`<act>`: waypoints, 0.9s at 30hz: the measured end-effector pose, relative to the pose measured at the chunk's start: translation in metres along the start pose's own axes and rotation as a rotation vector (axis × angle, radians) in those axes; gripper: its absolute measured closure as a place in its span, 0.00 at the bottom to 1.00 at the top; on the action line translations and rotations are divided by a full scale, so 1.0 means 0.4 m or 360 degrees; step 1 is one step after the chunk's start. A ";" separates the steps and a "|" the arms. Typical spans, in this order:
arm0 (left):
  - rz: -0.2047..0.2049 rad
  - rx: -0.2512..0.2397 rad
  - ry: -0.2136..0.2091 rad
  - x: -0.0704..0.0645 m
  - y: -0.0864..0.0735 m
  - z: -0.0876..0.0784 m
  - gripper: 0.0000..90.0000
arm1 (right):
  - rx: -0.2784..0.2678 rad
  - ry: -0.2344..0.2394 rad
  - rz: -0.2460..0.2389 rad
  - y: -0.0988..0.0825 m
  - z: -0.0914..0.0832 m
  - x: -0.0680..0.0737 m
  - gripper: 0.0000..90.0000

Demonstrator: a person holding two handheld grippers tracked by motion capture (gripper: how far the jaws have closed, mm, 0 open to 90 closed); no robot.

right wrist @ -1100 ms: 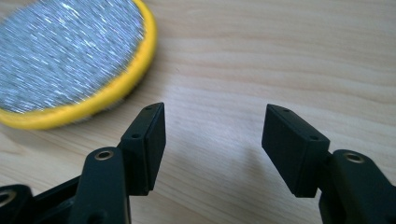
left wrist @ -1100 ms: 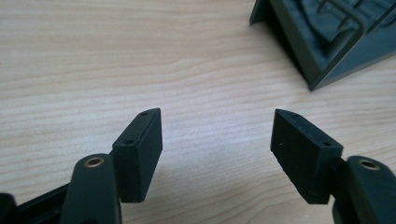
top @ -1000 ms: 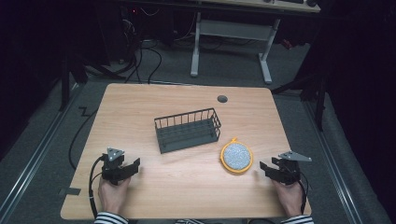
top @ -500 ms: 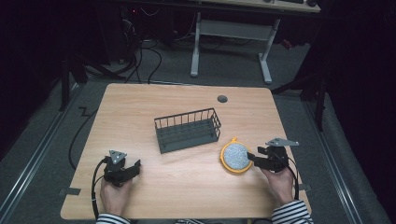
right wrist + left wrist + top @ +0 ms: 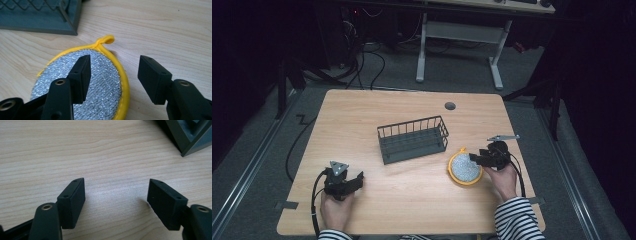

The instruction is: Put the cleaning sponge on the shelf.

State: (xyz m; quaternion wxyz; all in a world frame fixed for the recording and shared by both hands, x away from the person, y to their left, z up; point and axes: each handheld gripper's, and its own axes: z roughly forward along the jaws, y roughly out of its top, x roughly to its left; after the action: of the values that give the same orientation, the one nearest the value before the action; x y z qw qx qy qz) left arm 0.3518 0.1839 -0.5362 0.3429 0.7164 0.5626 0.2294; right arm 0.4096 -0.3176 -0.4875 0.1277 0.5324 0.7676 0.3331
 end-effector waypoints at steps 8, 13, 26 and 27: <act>0.0003 0.0000 0.0001 -0.001 0.000 0.000 0.34 | 0.0086 0.0020 0.0042 -0.006 0.027 -0.018 0.55; 0.0001 0.0000 -0.0004 0.000 0.000 0.000 0.34 | 0.0117 0.0116 0.0058 -0.008 0.038 -0.025 0.71; 0.0068 0.0020 0.0026 -0.012 0.001 0.003 0.33 | 0.0090 0.0151 -0.0007 -0.010 0.029 -0.024 0.92; 0.0068 0.0021 0.0025 -0.012 0.001 0.003 0.33 | 0.0083 0.0153 -0.0008 -0.010 0.027 -0.023 0.92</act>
State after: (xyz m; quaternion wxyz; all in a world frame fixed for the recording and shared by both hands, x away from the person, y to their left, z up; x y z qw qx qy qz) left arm 0.3517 0.1789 -0.5364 0.3287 0.7287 0.5513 0.2387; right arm 0.4162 -0.3226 -0.4995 0.0775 0.5171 0.7826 0.3379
